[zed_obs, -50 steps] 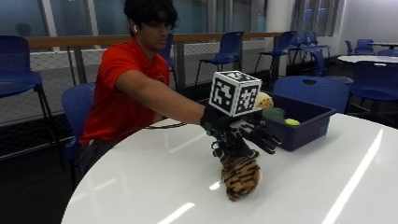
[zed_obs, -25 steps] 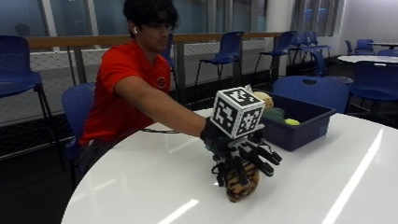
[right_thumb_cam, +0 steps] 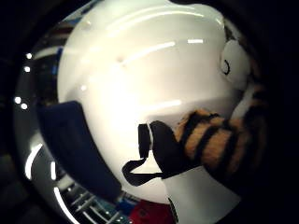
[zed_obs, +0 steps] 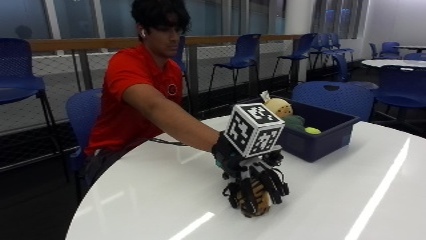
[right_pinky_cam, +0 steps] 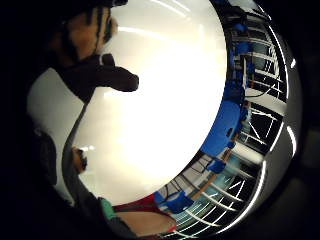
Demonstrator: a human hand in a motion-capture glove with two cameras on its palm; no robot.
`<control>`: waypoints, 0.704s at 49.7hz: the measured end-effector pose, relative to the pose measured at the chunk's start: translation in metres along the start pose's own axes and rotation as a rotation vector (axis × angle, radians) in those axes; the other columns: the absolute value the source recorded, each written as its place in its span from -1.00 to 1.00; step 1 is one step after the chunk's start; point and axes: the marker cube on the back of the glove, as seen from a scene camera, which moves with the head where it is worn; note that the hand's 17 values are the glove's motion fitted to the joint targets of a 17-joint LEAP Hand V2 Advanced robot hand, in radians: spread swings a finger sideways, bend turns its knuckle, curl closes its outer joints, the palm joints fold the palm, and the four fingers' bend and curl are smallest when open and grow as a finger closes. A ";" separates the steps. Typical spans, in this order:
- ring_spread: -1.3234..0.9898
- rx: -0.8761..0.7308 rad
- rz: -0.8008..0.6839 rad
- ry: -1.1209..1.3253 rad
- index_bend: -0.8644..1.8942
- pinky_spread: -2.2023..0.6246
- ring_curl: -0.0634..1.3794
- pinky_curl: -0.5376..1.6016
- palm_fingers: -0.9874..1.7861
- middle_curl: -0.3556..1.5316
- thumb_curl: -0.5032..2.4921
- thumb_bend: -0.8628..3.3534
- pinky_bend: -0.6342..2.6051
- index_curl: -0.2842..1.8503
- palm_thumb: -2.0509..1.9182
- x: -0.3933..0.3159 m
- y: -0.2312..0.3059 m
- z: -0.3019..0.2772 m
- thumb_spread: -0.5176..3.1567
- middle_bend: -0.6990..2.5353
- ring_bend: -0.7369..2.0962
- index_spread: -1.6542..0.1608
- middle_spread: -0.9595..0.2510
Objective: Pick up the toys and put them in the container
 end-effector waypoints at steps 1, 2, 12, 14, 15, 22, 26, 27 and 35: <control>0.21 -0.007 0.002 0.002 -0.30 0.51 -0.40 -0.14 -0.37 -0.44 -0.48 -0.59 0.30 -0.61 0.07 0.000 0.000 0.000 -0.11 -0.49 -0.04 0.47 0.59; 0.20 -0.016 0.002 0.006 -0.29 0.51 -0.39 -0.14 -0.36 -0.44 -0.48 -0.60 0.30 -0.61 0.07 0.000 0.000 0.000 -0.11 -0.48 -0.03 0.46 0.59; 0.17 -0.085 -0.004 0.020 -0.11 0.46 -0.41 -0.18 -0.25 -0.43 -0.46 -0.60 0.22 -0.51 0.08 0.005 -0.002 -0.005 -0.09 -0.47 -0.05 0.40 0.52; 0.16 -0.076 -0.002 0.015 -0.09 0.45 -0.42 -0.19 -0.24 -0.43 -0.46 -0.59 0.21 -0.49 0.09 0.007 -0.003 -0.005 -0.08 -0.48 -0.05 0.39 0.50; 0.15 -0.069 -0.001 0.012 -0.08 0.45 -0.41 -0.19 -0.22 -0.42 -0.45 -0.59 0.20 -0.48 0.10 0.009 -0.004 -0.006 -0.07 -0.47 -0.03 0.39 0.48; 0.03 0.013 0.020 -0.004 -0.05 0.35 -0.44 -0.20 0.03 -0.41 -0.42 -0.55 0.21 -0.45 0.19 0.022 -0.007 -0.005 -0.03 -0.46 0.00 0.40 0.35; -0.06 0.076 0.035 0.009 -0.06 0.30 -0.42 -0.19 0.13 -0.39 -0.39 -0.52 0.21 -0.44 0.25 0.024 -0.007 -0.003 -0.01 -0.44 0.02 0.41 0.25; -0.08 0.091 0.039 0.015 -0.06 0.30 -0.41 -0.19 0.14 -0.38 -0.38 -0.52 0.21 -0.43 0.26 0.024 -0.007 -0.002 -0.01 -0.44 0.02 0.41 0.23; -0.19 0.178 0.032 0.121 -0.05 0.26 -0.40 -0.21 0.25 -0.31 -0.32 -0.50 0.13 -0.38 0.33 0.019 -0.002 -0.003 -0.07 -0.36 0.01 0.41 0.09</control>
